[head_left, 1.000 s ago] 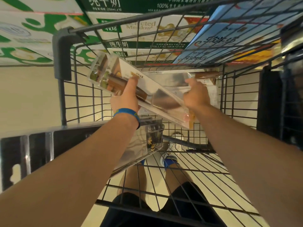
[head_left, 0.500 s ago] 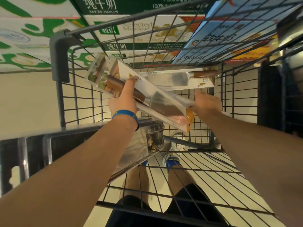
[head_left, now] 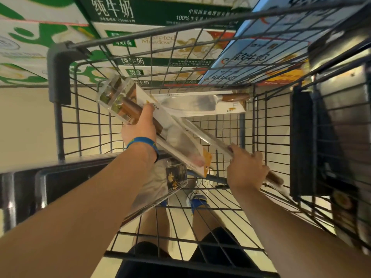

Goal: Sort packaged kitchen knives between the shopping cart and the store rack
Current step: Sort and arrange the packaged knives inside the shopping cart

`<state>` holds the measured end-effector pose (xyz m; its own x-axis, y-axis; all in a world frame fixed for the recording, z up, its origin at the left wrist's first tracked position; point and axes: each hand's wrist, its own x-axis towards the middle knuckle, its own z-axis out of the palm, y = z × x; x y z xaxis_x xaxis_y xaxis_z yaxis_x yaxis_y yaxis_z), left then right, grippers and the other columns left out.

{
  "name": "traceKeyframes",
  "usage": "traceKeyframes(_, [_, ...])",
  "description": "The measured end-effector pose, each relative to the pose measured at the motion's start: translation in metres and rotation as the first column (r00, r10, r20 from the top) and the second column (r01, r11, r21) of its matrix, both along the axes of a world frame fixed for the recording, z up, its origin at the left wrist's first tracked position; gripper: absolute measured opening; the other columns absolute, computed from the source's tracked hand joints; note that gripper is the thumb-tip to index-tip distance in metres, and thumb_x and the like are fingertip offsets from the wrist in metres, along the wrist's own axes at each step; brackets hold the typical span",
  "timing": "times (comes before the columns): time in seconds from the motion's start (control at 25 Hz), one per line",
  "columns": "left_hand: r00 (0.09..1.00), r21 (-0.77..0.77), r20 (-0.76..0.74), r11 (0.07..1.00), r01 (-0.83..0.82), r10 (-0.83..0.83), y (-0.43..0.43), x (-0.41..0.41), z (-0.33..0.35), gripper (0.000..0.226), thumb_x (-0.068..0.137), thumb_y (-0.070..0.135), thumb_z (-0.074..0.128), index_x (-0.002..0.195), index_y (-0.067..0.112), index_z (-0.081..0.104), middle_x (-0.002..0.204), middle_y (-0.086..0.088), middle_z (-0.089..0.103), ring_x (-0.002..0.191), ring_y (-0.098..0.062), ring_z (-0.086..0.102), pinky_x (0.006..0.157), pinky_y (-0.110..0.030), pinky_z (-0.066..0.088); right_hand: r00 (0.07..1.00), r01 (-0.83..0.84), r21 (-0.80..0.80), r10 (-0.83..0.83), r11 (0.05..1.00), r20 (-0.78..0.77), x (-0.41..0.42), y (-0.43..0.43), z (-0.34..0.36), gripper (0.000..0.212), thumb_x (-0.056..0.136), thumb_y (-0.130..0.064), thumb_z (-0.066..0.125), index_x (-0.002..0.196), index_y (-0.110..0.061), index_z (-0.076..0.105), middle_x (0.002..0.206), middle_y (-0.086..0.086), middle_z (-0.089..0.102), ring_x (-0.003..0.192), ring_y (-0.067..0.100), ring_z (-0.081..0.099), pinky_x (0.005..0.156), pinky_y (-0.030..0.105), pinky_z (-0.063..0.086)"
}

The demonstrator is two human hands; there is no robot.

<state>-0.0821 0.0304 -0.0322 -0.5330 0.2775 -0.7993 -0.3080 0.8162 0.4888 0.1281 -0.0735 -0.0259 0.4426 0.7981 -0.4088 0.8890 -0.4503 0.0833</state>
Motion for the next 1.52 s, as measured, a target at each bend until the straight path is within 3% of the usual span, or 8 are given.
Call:
traceKeyframes(0.12, [1.0, -0.007, 0.016, 1.0, -0.015, 0.015, -0.001, 0.001, 0.001, 0.058, 0.044, 0.066, 0.071, 0.084, 0.028, 0.055, 0.09, 0.003, 0.067, 0.078, -0.018, 0.066, 0.063, -0.034, 0.053, 0.999, -0.004, 0.148, 0.01, 0.989, -0.04, -0.003, 0.002, 0.021, 0.054, 0.09, -0.009, 0.071, 0.139, -0.03, 0.061, 0.125, -0.003, 0.069, 0.111, 0.03, 0.052, 0.088, 0.052, 0.046])
traceKeyframes(0.24, [0.999, -0.01, 0.037, 1.0, -0.02, 0.02, -0.002, 0.001, 0.003, 0.073, 0.042, 0.066, 0.071, 0.101, 0.023, 0.063, 0.096, 0.001, 0.069, 0.084, -0.02, 0.068, 0.078, -0.043, 0.06, 0.979, 0.15, 0.216, -0.115, 0.965, -0.17, -0.023, 0.014, 0.032, 0.049, 0.093, -0.018, 0.069, 0.139, -0.032, 0.062, 0.123, -0.004, 0.071, 0.105, 0.021, 0.054, 0.085, 0.042, 0.054])
traceKeyframes(0.32, [0.998, 0.014, 0.056, 1.0, -0.021, 0.02, -0.004, 0.001, 0.002, 0.07, 0.043, 0.066, 0.071, 0.099, 0.025, 0.061, 0.097, 0.001, 0.068, 0.085, -0.019, 0.067, 0.078, -0.042, 0.059, 0.863, 0.385, 0.118, -0.311, 0.915, -0.397, -0.042, 0.023, 0.031, 0.036, 0.098, -0.028, 0.066, 0.134, -0.025, 0.066, 0.098, -0.001, 0.07, 0.08, 0.01, 0.062, 0.058, 0.015, 0.053])
traceKeyframes(0.4, [0.997, 0.037, 0.078, 0.999, -0.027, 0.024, -0.006, 0.0, 0.002, 0.06, 0.047, 0.064, 0.073, 0.09, 0.027, 0.054, 0.097, 0.0, 0.066, 0.083, -0.018, 0.065, 0.07, -0.036, 0.058, 0.809, 0.355, -0.031, -0.324, 0.934, -0.49, -0.057, 0.026, 0.026, 0.029, 0.102, -0.032, 0.062, 0.122, -0.014, 0.071, 0.087, -0.005, 0.066, 0.061, -0.003, 0.055, 0.039, 0.005, 0.038])
traceKeyframes(0.72, [0.993, 0.055, 0.104, 0.997, -0.054, 0.048, -0.009, -0.004, -0.002, 0.076, 0.051, 0.061, 0.075, 0.113, 0.021, 0.057, 0.102, 0.003, 0.063, 0.086, -0.014, 0.063, 0.078, -0.036, 0.058, 0.963, -0.009, -0.267, -0.063, 0.964, -0.261, -0.037, 0.027, 0.074, 0.03, 0.101, -0.04, 0.058, 0.119, -0.019, 0.069, 0.078, -0.005, 0.06, 0.058, 0.005, 0.052, 0.043, 0.019, 0.034])
traceKeyframes(1.12, [0.985, 0.112, 0.145, 0.988, -0.106, 0.09, -0.015, -0.006, 0.0, 0.067, 0.055, 0.049, 0.08, 0.109, 0.019, 0.055, 0.104, 0.001, 0.063, 0.084, -0.012, 0.061, 0.077, -0.036, 0.056, 0.812, 0.245, -0.468, -0.444, 0.849, -0.379, -0.014, 0.038, 0.071, 0.024, 0.098, -0.028, 0.058, 0.114, -0.012, 0.066, 0.095, 0.007, 0.073, 0.08, 0.023, 0.073, 0.076, 0.043, 0.065])
traceKeyframes(1.32, [0.993, 0.16, 0.12, 0.986, -0.034, 0.015, -0.028, -0.004, 0.008, 0.042, 0.061, 0.045, 0.082, 0.086, 0.027, 0.054, 0.096, 0.004, 0.066, 0.09, -0.017, 0.066, 0.092, -0.043, 0.055, 0.887, 0.169, -0.433, -0.328, 0.885, -0.324, -0.01, 0.037, 0.087, 0.022, 0.098, -0.032, 0.057, 0.103, -0.013, 0.066, 0.094, 0.007, 0.071, 0.083, 0.025, 0.07, 0.077, 0.044, 0.063])
traceKeyframes(1.52, [0.984, 0.447, -0.019, 0.879, 0.167, -0.178, -0.035, 0.004, 0.032, 0.018, 0.078, 0.029, 0.082, 0.078, 0.03, 0.064, 0.071, 0.024, 0.072, 0.07, 0.008, 0.067, 0.064, -0.008, 0.051, 0.962, 0.034, -0.34, -0.123, 0.94, -0.244, -0.005, 0.035, 0.117, 0.028, 0.102, -0.039, 0.052, 0.097, -0.014, 0.063, 0.086, -0.002, 0.066, 0.069, 0.014, 0.064, 0.052, 0.026, 0.051])
